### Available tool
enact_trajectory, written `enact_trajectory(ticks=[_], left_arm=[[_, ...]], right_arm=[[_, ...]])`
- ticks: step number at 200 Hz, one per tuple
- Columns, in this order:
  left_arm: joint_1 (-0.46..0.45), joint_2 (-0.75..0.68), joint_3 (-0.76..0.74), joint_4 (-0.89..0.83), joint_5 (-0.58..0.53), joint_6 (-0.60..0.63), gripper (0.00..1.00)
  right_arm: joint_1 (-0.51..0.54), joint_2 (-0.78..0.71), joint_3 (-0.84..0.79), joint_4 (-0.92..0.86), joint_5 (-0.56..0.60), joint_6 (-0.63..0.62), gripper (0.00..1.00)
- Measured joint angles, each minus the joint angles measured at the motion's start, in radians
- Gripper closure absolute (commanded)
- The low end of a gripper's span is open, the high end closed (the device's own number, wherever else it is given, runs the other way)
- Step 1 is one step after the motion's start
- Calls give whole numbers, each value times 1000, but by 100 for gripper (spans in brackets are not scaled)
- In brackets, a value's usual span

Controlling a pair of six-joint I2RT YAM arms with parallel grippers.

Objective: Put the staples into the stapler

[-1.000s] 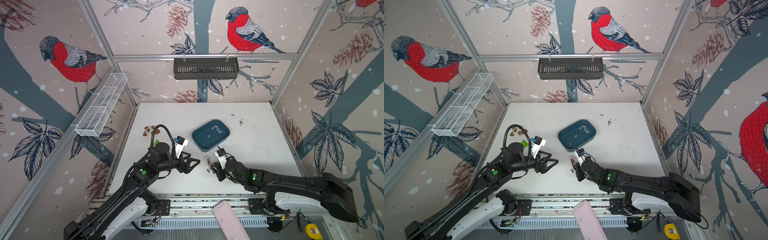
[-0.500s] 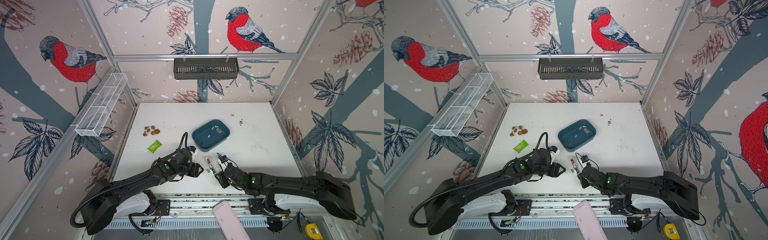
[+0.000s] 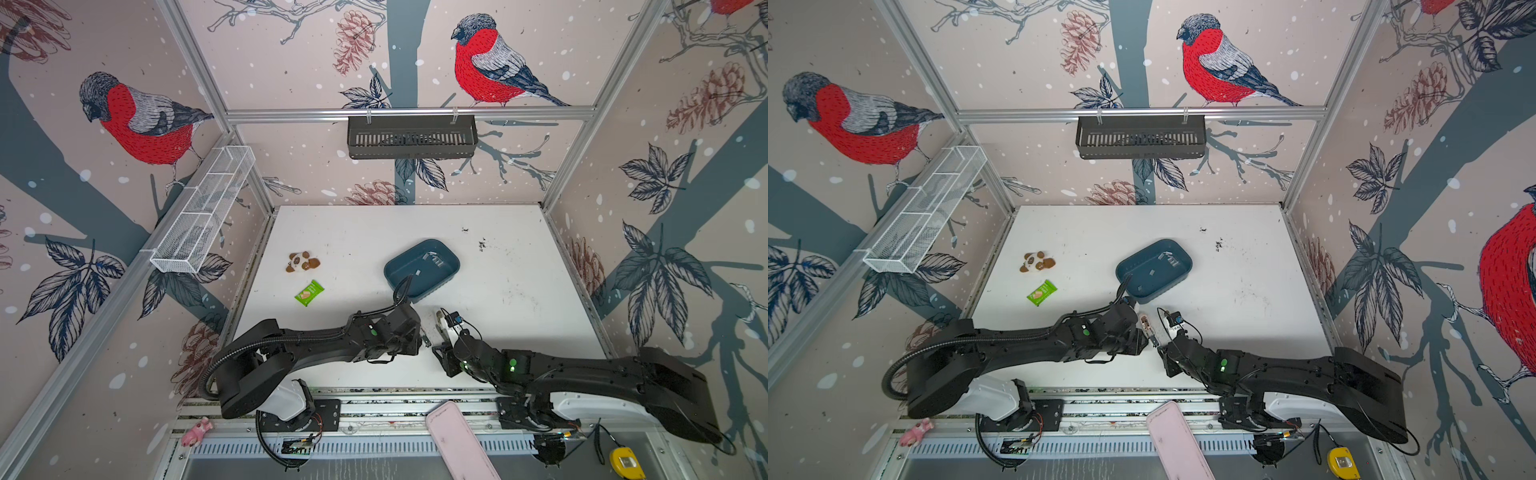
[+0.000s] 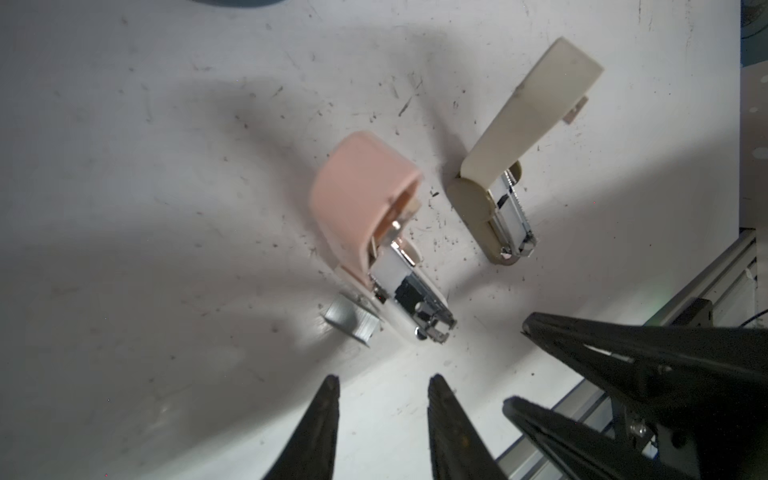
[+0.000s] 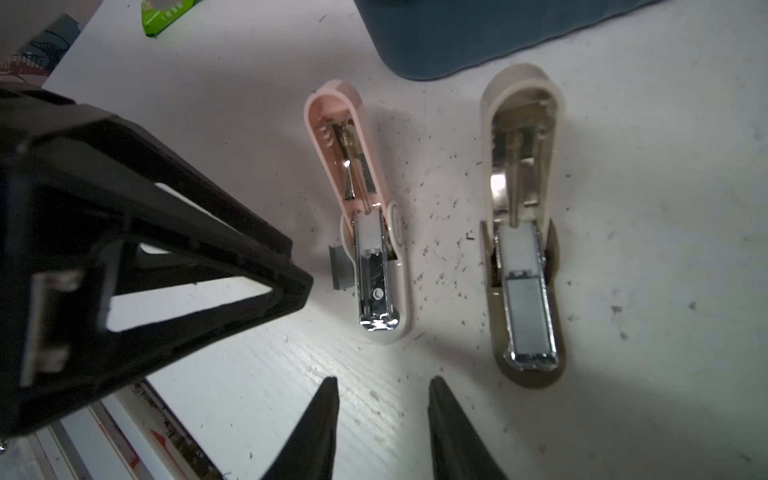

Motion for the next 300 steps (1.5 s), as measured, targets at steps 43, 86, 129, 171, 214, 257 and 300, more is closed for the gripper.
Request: enact_trajectory(ticks=[43, 86, 129, 171, 214, 257, 300], left_arm=[[-44, 90, 78, -82, -74, -69, 74], [-71, 160, 154, -147, -122, -102, 79], [-81, 177, 179, -215, -150, -121, 79], [-83, 192, 206, -261, -177, -126, 80], [-83, 217, 218, -268, -178, -124, 84], [-83, 218, 219, -271, -181, -123, 87], [-84, 221, 232, -322, -202, -116, 88]], right_arm=[[-8, -144, -56, -4, 6, 0, 62], [-21, -256, -101, -6, 11, -4, 62], [-32, -298, -124, -6, 11, -6, 62], [-47, -295, -125, -5, 6, -8, 62], [-64, -290, -125, -4, -3, -8, 62], [-76, -288, -125, -4, -10, -11, 62], [-84, -288, -125, -4, -27, -11, 62]])
